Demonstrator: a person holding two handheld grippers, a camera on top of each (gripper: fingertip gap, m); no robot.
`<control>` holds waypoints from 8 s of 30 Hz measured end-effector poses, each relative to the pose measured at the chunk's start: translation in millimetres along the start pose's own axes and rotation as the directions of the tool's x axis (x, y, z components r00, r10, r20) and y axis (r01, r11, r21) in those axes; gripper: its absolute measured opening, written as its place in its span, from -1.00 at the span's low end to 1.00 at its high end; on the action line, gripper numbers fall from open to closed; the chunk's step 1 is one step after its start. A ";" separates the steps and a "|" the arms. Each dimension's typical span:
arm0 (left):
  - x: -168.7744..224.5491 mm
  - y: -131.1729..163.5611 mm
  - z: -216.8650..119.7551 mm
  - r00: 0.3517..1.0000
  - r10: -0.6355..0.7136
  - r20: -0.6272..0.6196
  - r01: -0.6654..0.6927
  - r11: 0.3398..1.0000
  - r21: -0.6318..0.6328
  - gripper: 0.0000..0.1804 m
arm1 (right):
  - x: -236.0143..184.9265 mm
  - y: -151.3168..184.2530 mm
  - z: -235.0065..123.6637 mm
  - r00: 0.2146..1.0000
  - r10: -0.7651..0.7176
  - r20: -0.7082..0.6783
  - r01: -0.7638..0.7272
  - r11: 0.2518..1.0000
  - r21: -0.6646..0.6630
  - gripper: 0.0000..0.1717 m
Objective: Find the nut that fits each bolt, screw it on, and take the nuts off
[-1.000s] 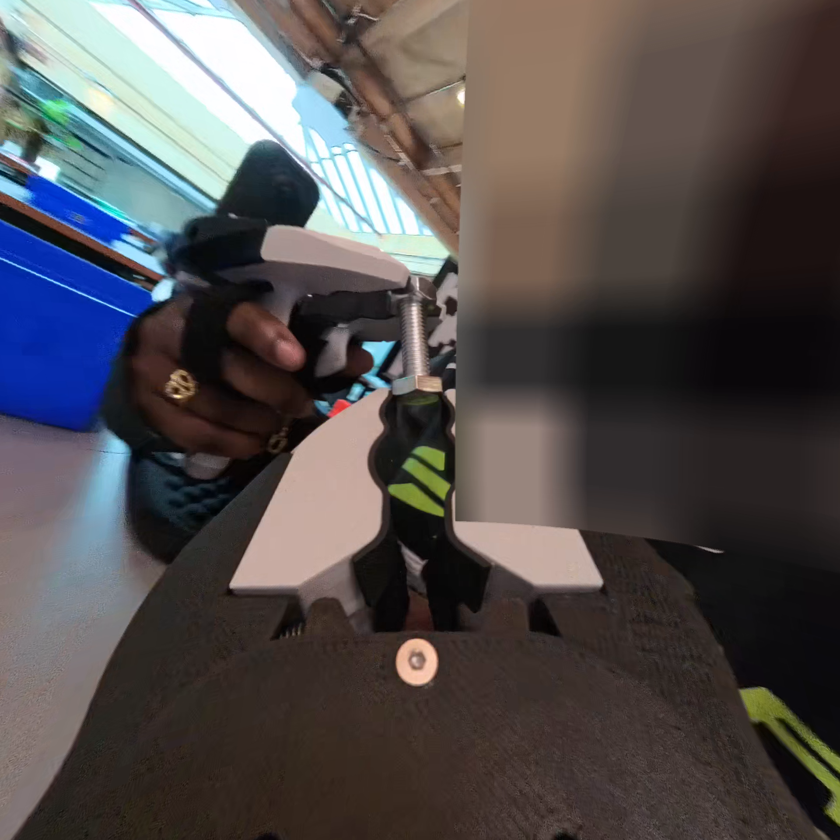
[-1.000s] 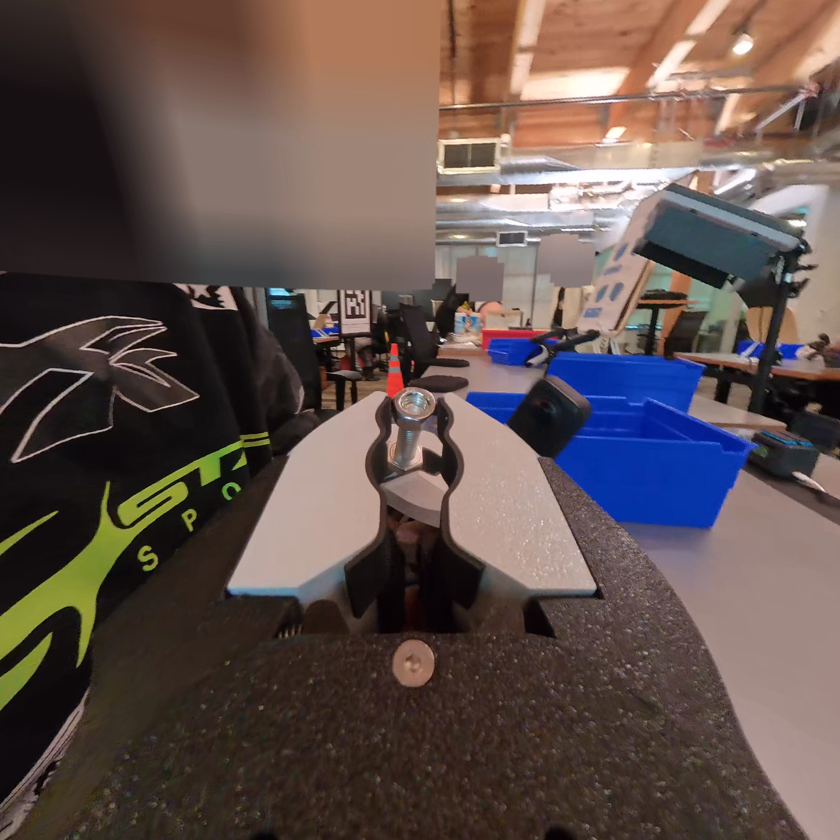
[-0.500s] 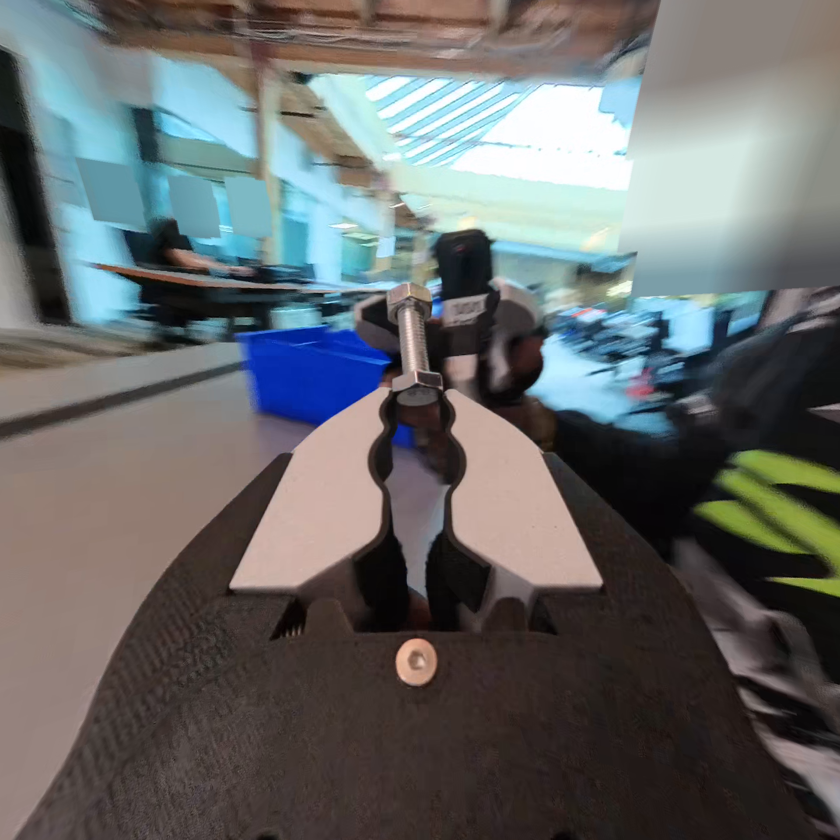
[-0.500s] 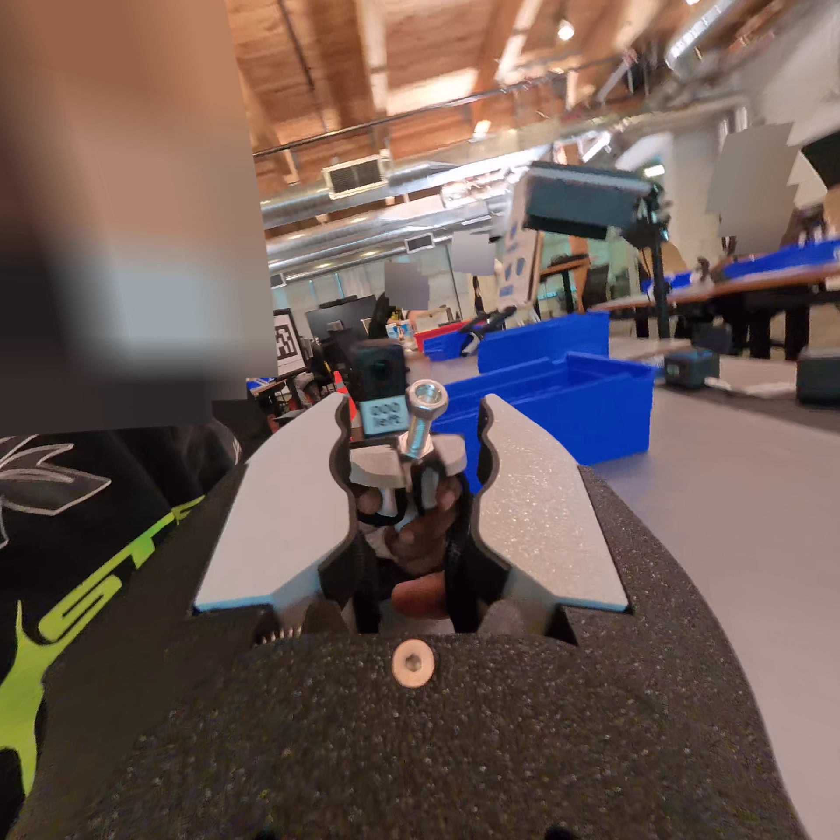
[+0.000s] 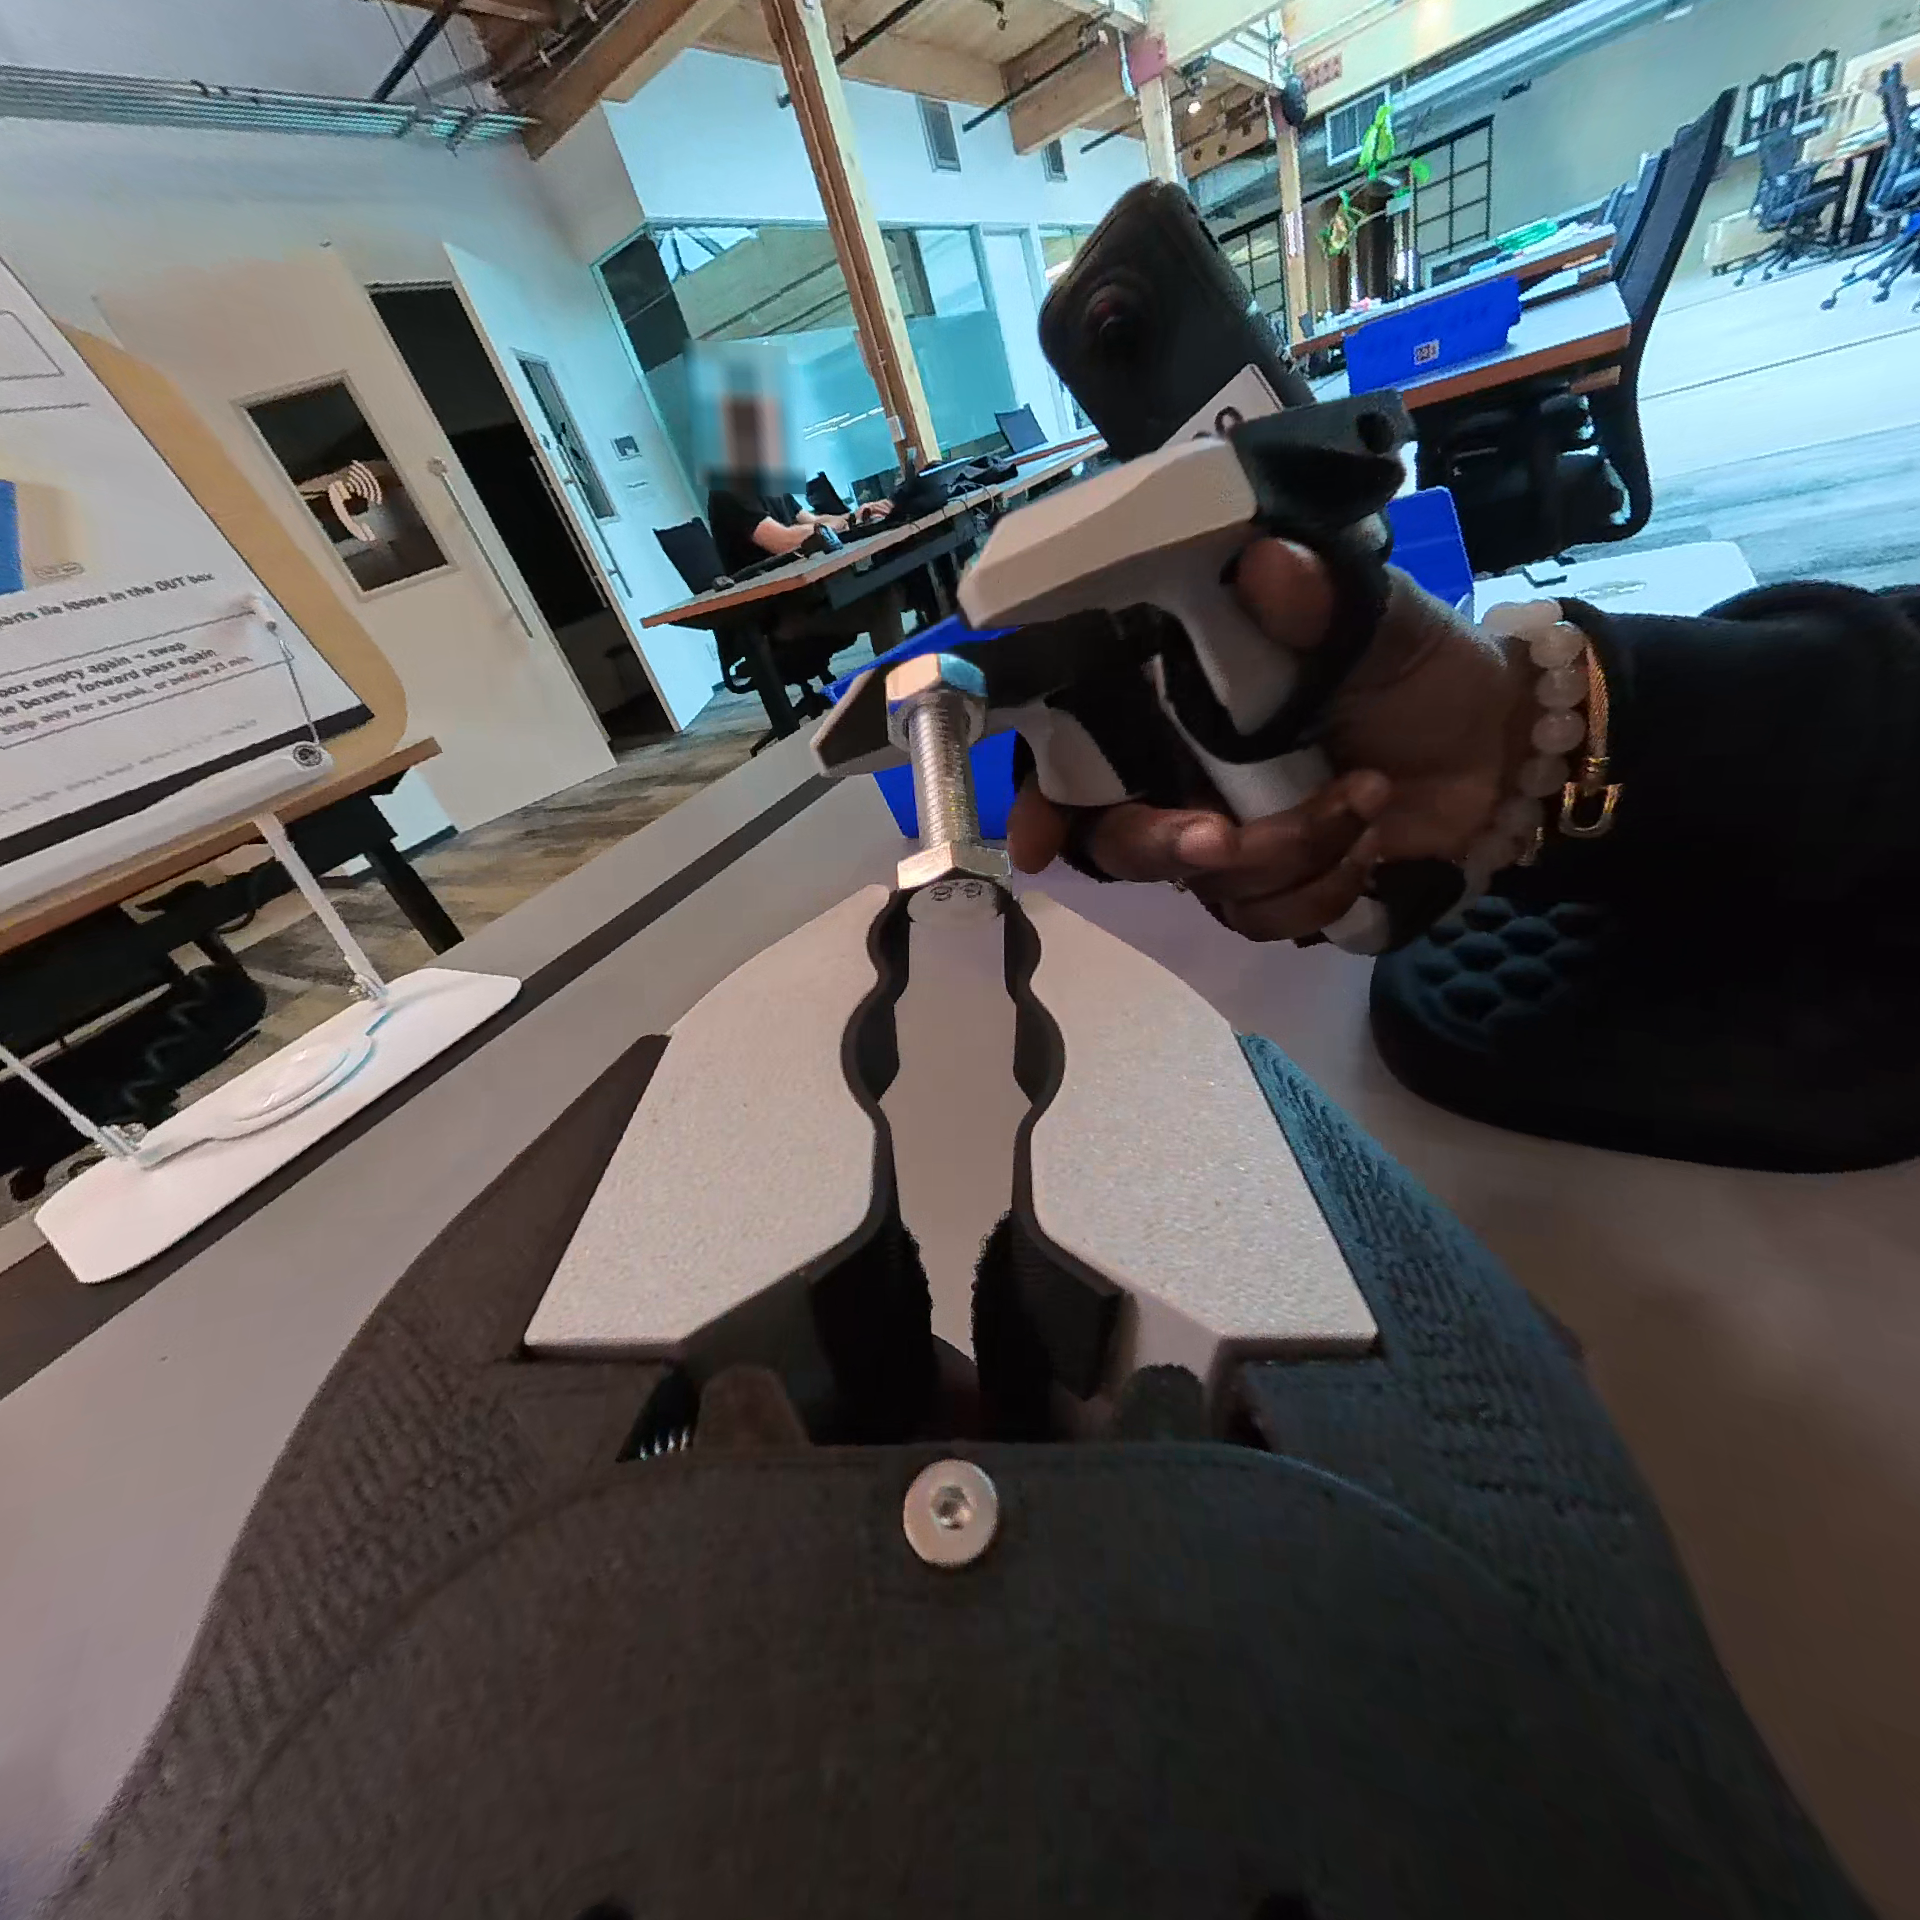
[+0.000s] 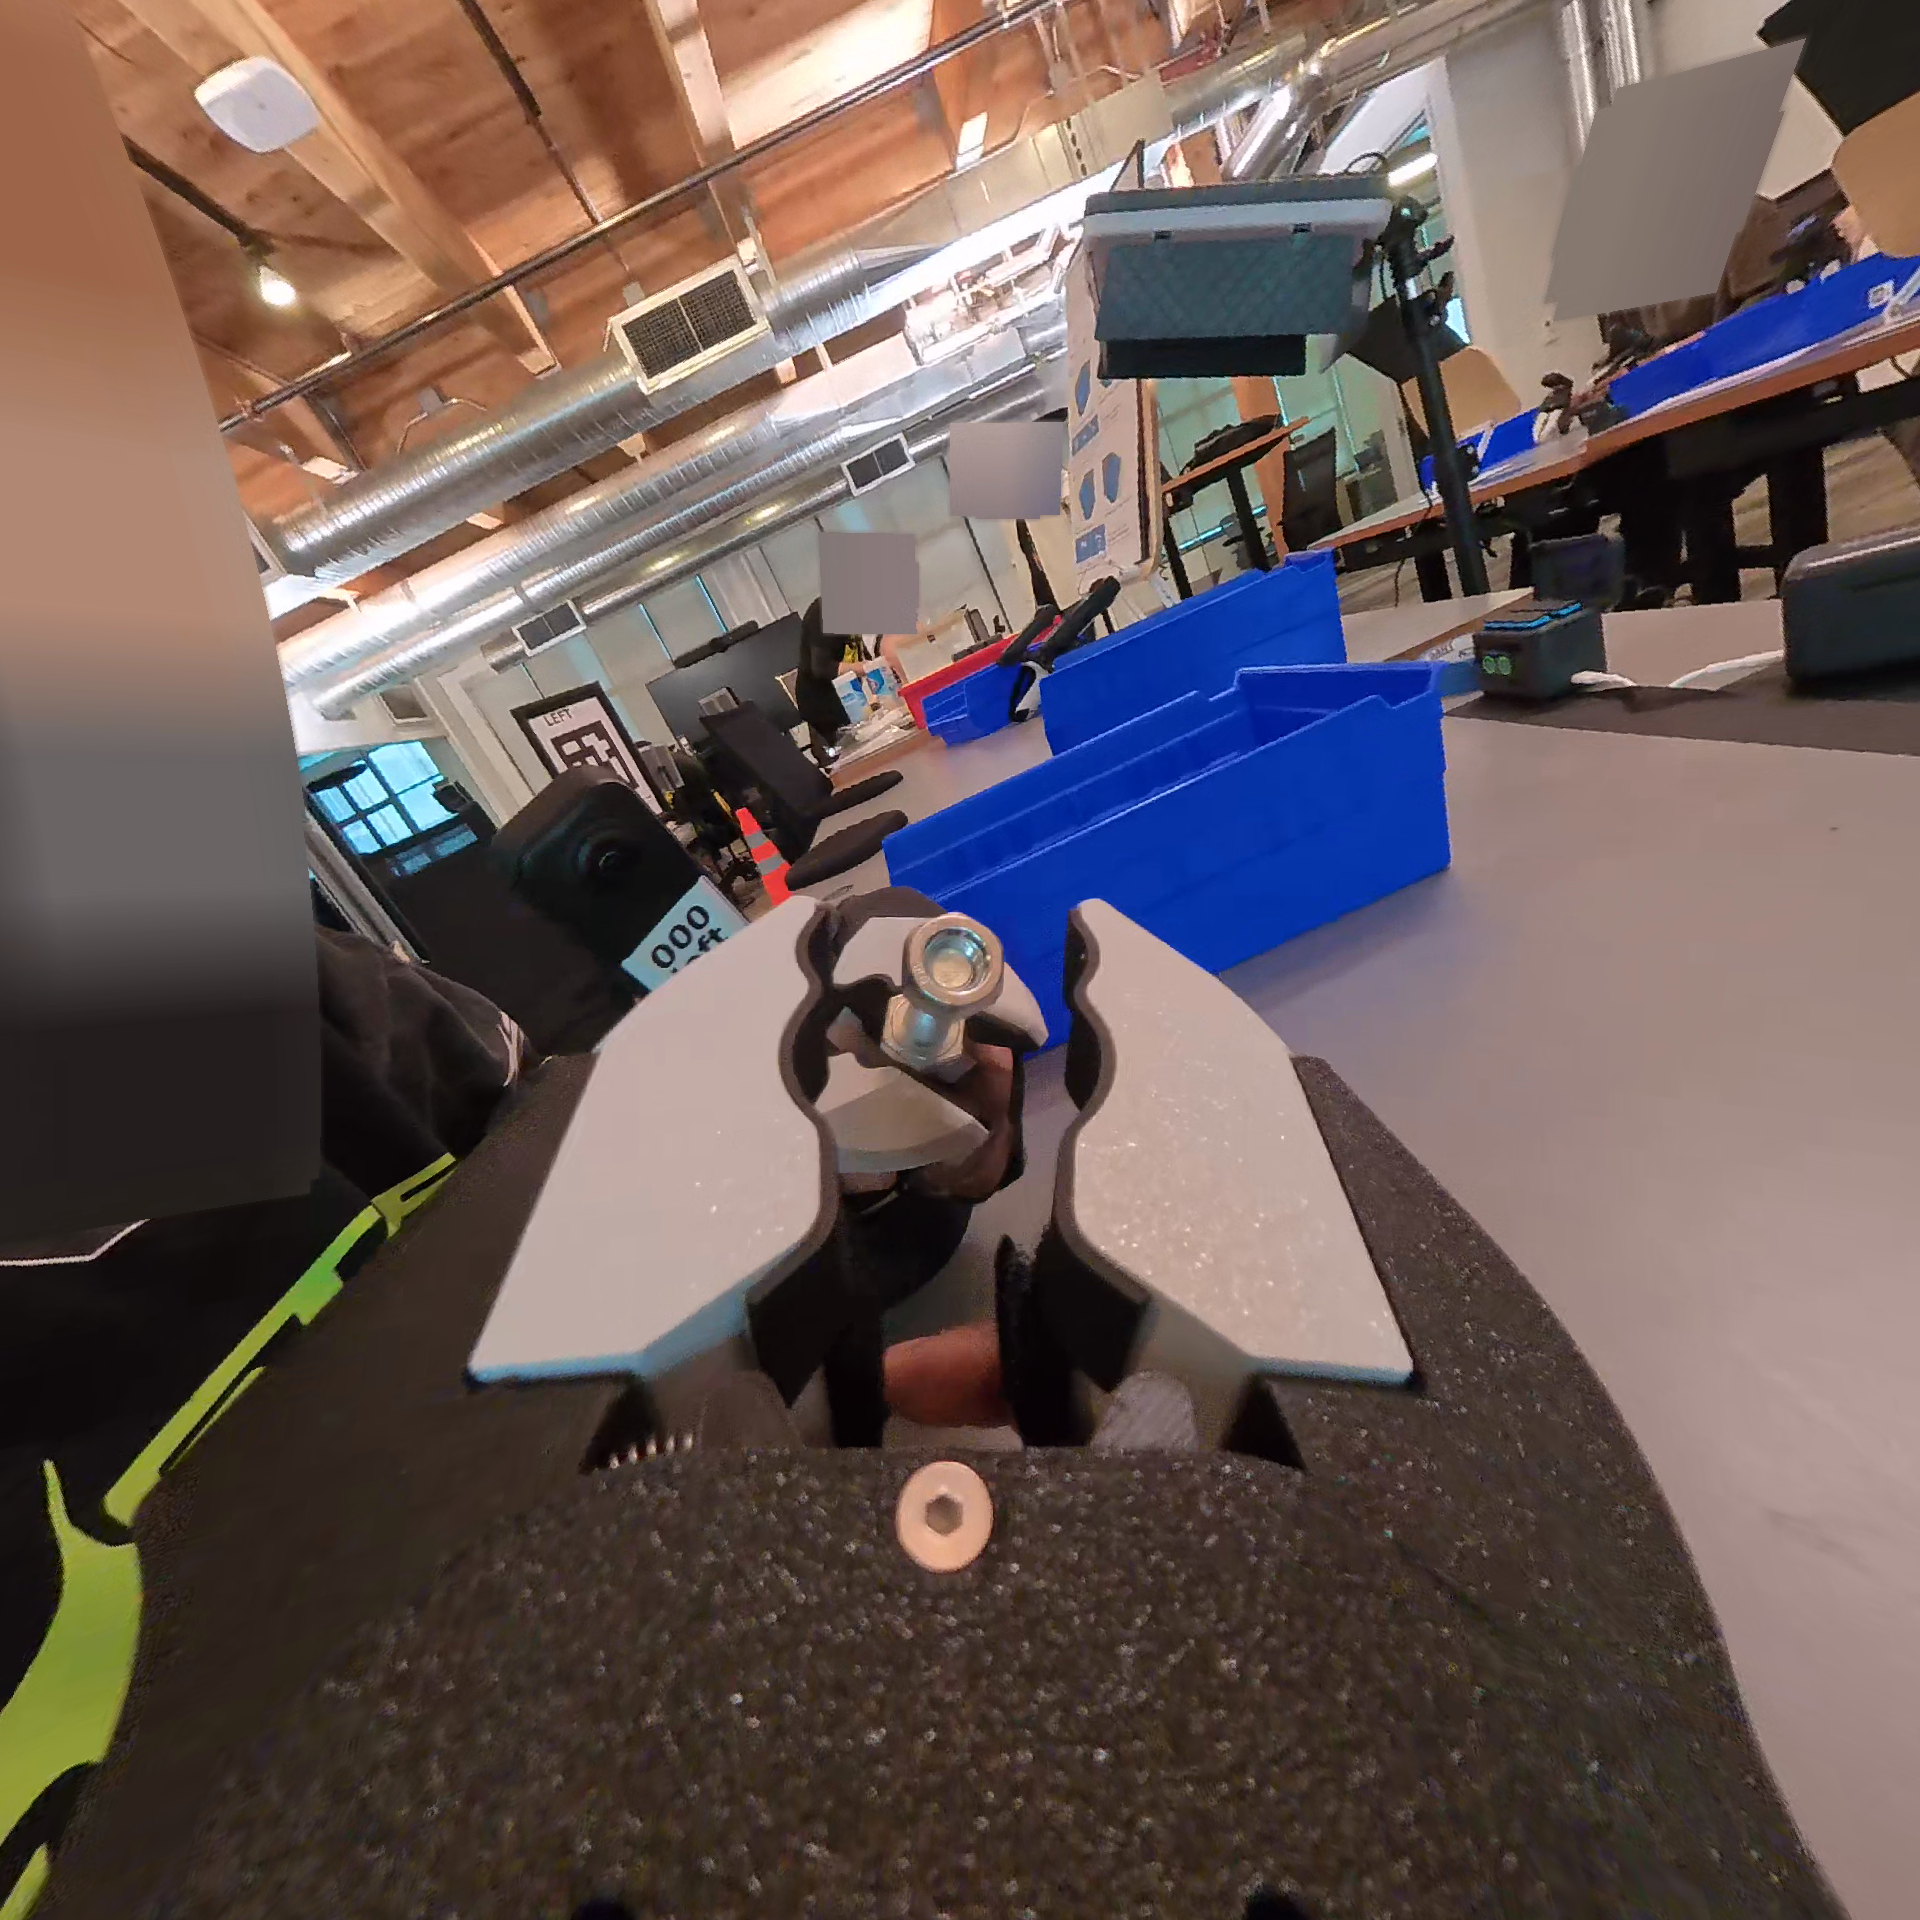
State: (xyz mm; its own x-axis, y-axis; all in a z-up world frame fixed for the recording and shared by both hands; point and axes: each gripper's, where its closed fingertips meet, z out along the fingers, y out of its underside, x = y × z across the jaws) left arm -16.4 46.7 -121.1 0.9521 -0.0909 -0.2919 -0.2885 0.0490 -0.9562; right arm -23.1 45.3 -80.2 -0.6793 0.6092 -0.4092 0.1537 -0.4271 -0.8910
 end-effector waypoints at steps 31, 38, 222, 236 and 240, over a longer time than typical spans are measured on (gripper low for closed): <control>45.8 -14.2 -8.9 0.788 -0.378 -0.485 0.404 0.913 -0.056 -0.77 | -31.9 14.4 4.3 0.963 -0.216 0.162 0.227 0.973 -0.053 -0.79; 94.7 -50.6 -49.4 0.323 -0.407 -0.855 0.577 0.800 -0.163 -0.77 | -101.8 -4.5 -15.0 0.821 -0.223 0.525 0.198 0.975 0.103 -0.79; -127.3 -50.3 -83.3 0.982 -0.187 0.039 0.185 0.881 -0.436 -0.78 | 61.2 25.4 -62.1 0.760 -0.477 -0.441 0.343 0.871 -0.352 -0.56; 36.0 73.6 9.1 0.910 -0.275 -0.310 0.055 0.822 -0.567 -0.78 | 61.9 30.7 -63.3 0.787 -0.447 -0.424 0.308 0.882 -0.358 -0.63; 42.8 80.2 7.3 0.902 -0.277 -0.332 0.042 0.820 -0.571 -0.78 | 54.5 42.8 -56.5 0.832 -0.431 -0.350 0.290 0.875 -0.388 -0.66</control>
State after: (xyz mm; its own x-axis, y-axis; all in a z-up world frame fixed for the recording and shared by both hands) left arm 1.9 54.0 -210.2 0.9047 -0.4261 -0.0049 -0.2547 -0.5315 -0.8078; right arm -12.9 98.0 -151.7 -0.3800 0.9246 -0.0252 0.2161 0.0622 -0.9744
